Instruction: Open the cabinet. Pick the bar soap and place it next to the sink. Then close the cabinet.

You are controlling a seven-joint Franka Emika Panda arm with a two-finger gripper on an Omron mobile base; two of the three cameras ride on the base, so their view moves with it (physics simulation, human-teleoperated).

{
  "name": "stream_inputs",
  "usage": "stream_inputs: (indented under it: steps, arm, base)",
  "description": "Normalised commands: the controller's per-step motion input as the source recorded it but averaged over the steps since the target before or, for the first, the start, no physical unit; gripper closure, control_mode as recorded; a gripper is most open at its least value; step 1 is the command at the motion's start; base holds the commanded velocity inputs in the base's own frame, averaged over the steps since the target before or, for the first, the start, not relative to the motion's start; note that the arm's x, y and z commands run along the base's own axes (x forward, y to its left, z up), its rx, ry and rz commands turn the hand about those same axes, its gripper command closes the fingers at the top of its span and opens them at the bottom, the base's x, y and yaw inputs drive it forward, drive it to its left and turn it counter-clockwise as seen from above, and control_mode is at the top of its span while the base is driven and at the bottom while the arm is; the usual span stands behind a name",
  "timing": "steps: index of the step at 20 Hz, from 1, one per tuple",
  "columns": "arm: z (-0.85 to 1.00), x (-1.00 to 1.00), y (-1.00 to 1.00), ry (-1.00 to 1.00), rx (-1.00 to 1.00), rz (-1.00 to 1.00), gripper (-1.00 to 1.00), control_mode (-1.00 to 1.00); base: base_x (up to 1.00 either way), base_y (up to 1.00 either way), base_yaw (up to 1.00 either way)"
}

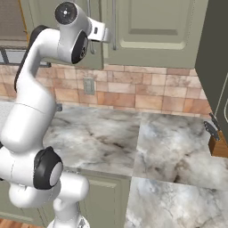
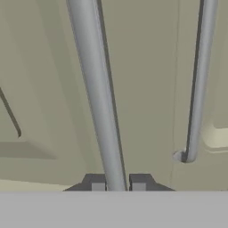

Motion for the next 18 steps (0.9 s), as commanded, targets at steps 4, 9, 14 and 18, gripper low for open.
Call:
stream_inputs:
  steps: [4, 9, 14, 18]
  arm:
    - [0.27, -0.43, 0.14, 0.0, -0.01, -0.04, 1.0, -1.0]
    - [0.23, -0.47, 0.16, 0.0, -0.05, -0.12, 1.0, -1.0]
    - [0.15, -0.51, 0.24, -0.01, 0.0, -0.23, 1.0, -1.0]
    - [0.15, -0.5, 0.29, 0.0, 0.0, -0.21, 1.0, -1.0]
  base:
    - [0.0, 0.0, 0.0]
    - [0.0, 0.0, 0.0]
    - [0.0, 0.0, 0.0]
    - [0.0, 0.0, 0.0]
